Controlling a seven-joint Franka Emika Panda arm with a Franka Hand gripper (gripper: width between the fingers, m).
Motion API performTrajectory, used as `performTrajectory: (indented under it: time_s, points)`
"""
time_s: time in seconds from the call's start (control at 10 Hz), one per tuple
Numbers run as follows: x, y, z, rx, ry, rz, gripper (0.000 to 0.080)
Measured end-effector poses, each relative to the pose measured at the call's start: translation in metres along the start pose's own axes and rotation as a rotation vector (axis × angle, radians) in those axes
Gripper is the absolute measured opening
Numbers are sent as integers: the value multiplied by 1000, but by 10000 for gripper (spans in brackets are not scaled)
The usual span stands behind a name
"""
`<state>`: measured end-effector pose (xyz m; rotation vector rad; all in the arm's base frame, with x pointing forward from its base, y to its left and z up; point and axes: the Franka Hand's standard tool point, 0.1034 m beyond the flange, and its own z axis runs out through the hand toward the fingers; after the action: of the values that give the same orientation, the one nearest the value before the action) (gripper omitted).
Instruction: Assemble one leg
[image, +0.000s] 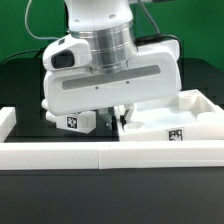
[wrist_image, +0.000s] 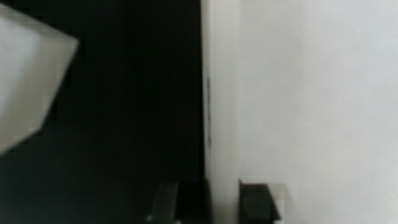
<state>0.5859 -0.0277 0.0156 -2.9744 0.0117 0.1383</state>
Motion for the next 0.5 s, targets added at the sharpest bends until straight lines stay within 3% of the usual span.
performTrajectory:
  time_s: [0.5]
  points:
    - [2,-3,1,-10,5,-15,55]
